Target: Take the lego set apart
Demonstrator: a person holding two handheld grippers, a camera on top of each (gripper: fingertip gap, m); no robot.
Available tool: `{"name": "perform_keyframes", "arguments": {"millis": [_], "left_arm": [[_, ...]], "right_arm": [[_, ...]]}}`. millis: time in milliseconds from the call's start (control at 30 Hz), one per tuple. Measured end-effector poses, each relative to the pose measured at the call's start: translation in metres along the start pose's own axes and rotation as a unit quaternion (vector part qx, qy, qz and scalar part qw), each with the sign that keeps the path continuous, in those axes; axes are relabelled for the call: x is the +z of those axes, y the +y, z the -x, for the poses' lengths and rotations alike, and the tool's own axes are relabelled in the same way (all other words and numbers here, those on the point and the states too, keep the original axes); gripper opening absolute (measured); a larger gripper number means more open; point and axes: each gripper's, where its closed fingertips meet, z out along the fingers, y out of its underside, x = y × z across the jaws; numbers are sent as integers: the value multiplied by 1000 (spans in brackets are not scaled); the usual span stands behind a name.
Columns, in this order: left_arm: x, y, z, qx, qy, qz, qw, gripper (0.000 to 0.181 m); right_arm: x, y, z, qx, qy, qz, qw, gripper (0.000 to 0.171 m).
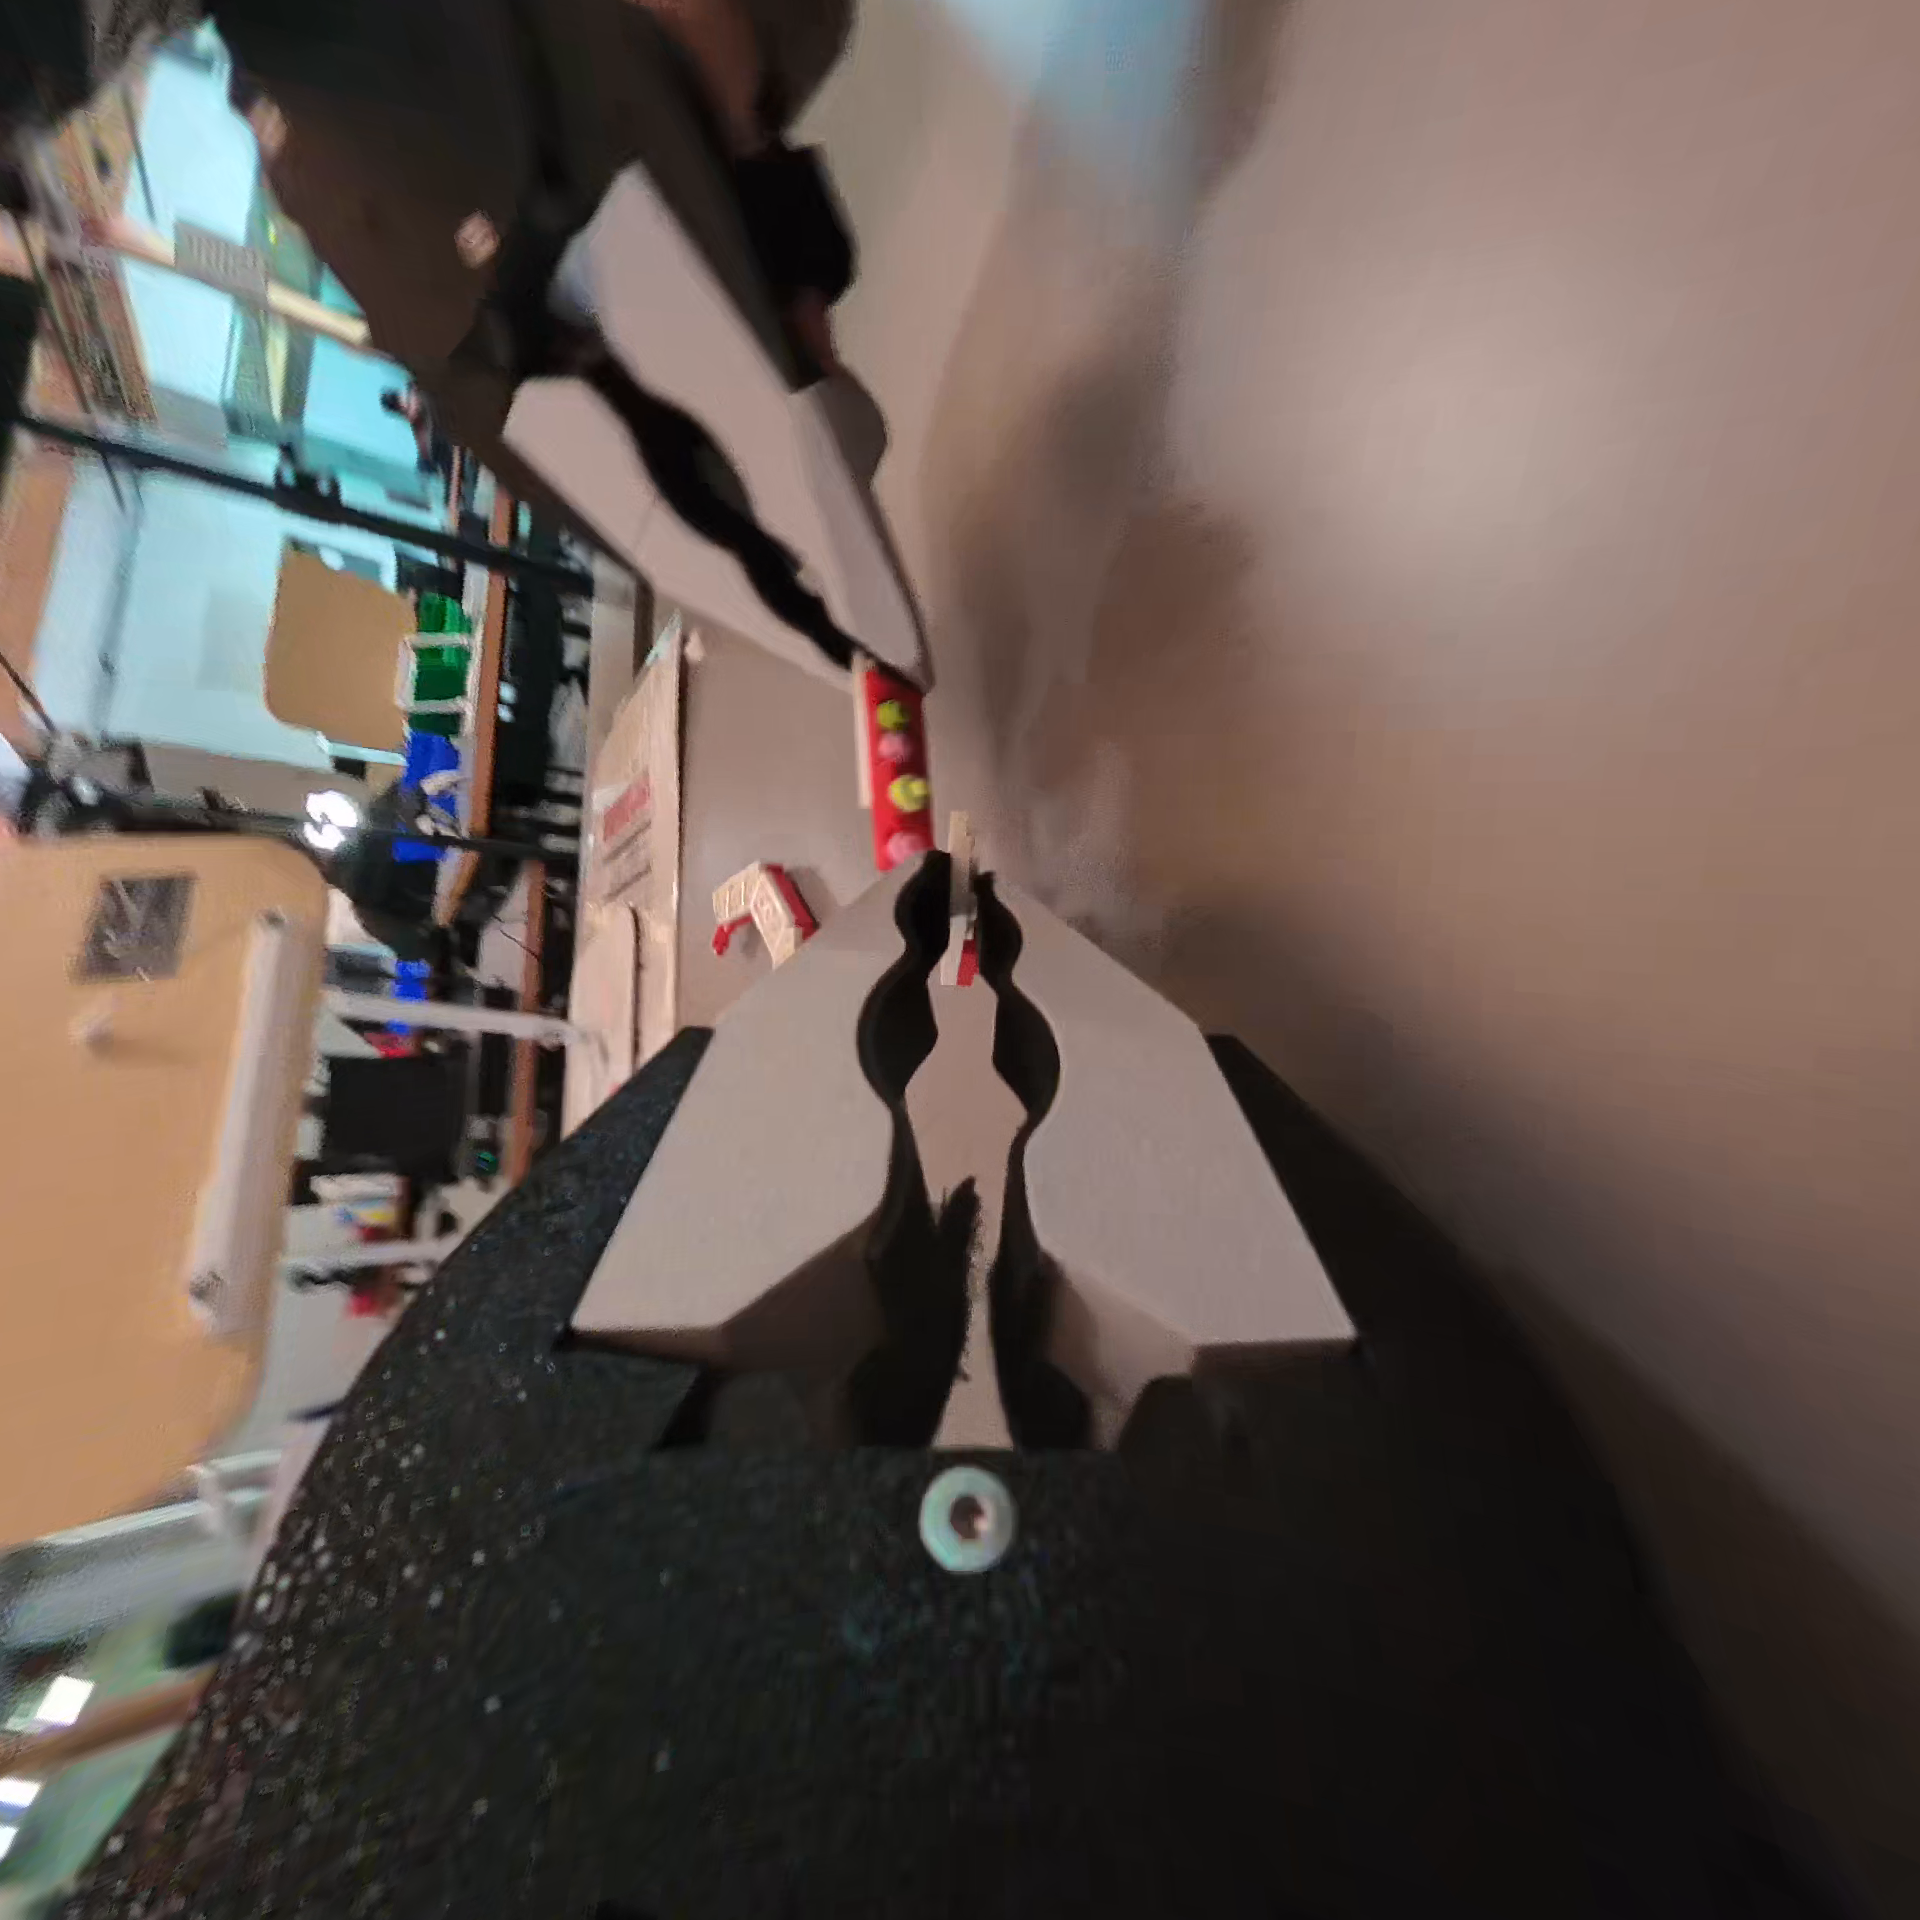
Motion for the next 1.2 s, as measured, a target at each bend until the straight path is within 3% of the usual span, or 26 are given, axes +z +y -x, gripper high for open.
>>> {"name": "perform_keyframes", "arguments": {"millis": [33, 167, 267, 333, 400, 433, 500, 633, 833, 900, 1067, 1200], "left_arm": [[0, 3, 6, -39, -2, -4, 999, 3], [1, 14, 11, -203, 42, -12, 978, 3], [-2, 17, 10, -200, 50, -15, 978, 3], [0, 19, -3, -244, 102, 5, 964, 4], [7, 24, -1, -294, 102, 28, 950, 51], [9, 27, 4, -301, 85, 37, 949, 61], [9, 25, 11, -279, 55, 39, 958, 54], [11, 26, 12, -212, 18, 75, 974, 15], [9, 23, 24, -179, -35, 86, 980, 6], [5, 22, 27, -117, -62, 93, 987, 6], [2, 9, 27, 45, -107, 111, 987, 6], [1, -2, 27, 153, -138, 115, 972, 7]], "right_arm": [[1, 0, 0, -8, 7, 5, 1000, 4], [1, 2, -5, -29, 36, 18, 999, 4], [1, 5, -9, -90, 76, 30, 993, 4], [-1, 4, -13, -133, 114, 43, 984, 4], [-3, 0, -17, -160, 144, 46, 975, 4], [-3, -3, -17, -173, 153, 48, 972, 4], [-4, -10, -16, -193, 169, 52, 965, 4], [-3, -20, -15, -214, 192, 63, 956, 3], [-5, -32, -16, -226, 224, 70, 945, 4], [-7, -35, -15, -216, 221, 69, 948, 4], [-15, -36, -1, -31, 67, -36, 997, 8], [-21, -35, 6, 105, -66, -131, 984, 12]]}}
